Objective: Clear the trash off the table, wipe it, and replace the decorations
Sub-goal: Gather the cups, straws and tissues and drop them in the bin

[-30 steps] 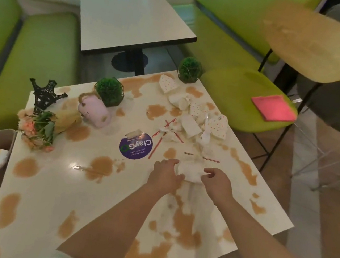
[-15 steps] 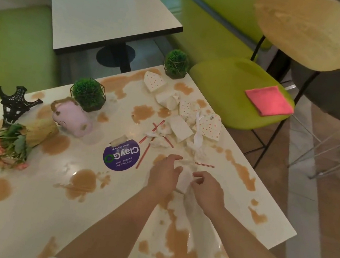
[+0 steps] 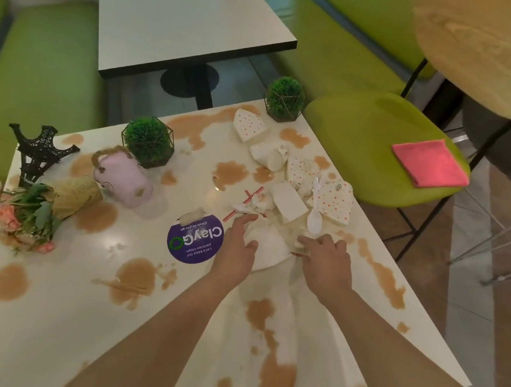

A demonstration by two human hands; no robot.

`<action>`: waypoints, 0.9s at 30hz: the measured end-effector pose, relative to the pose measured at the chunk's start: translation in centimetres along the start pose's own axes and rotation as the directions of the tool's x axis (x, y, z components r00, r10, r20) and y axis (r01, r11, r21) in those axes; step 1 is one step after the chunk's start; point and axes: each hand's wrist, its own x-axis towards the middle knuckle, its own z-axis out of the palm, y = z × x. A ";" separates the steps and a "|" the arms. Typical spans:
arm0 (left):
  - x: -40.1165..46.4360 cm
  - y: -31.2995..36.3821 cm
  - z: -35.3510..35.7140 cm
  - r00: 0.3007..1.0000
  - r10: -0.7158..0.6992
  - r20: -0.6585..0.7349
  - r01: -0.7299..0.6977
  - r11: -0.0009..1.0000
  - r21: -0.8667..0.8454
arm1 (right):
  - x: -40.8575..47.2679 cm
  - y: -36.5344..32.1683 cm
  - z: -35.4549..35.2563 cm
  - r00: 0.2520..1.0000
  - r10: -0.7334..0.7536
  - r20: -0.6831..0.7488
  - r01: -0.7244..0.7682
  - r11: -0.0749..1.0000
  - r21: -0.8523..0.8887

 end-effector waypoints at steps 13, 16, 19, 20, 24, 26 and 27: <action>-3.6 0.1 -2.9 0.987 -0.069 -0.144 0.054 0.993 -0.109 | -4.2 -4.6 -2.9 0.978 0.209 0.009 -0.152 0.681 0.717; -5.5 -0.2 -4.4 0.976 -0.096 -0.193 0.056 0.978 -0.203 | -5.5 -7.0 -3.2 0.982 0.185 0.025 -0.136 0.619 0.774; -8.1 -1.3 -6.8 0.963 -0.160 -0.219 0.097 0.957 -0.273 | -7.3 -10.1 -2.6 0.991 0.126 0.055 -0.118 0.570 0.813; -8.4 -1.5 -7.0 0.961 -0.177 -0.211 0.107 0.946 -0.305 | -7.6 -10.5 -2.4 0.991 0.111 0.069 -0.119 0.557 0.822; -10.4 -3.0 -10.3 0.939 -0.238 -0.247 0.126 0.909 -0.396 | -9.7 -14.5 -1.5 0.993 0.036 0.114 -0.116 0.507 0.854; -11.2 -3.9 -12.5 0.923 -0.251 -0.292 0.115 0.903 -0.415 | -10.6 -16.9 -1.0 0.991 0.008 0.131 -0.118 0.494 0.862; -11.8 -4.7 -14.4 0.915 -0.255 -0.312 0.105 0.899 -0.426 | -11.1 -18.9 -0.6 0.990 -0.017 0.142 -0.115 0.497 0.860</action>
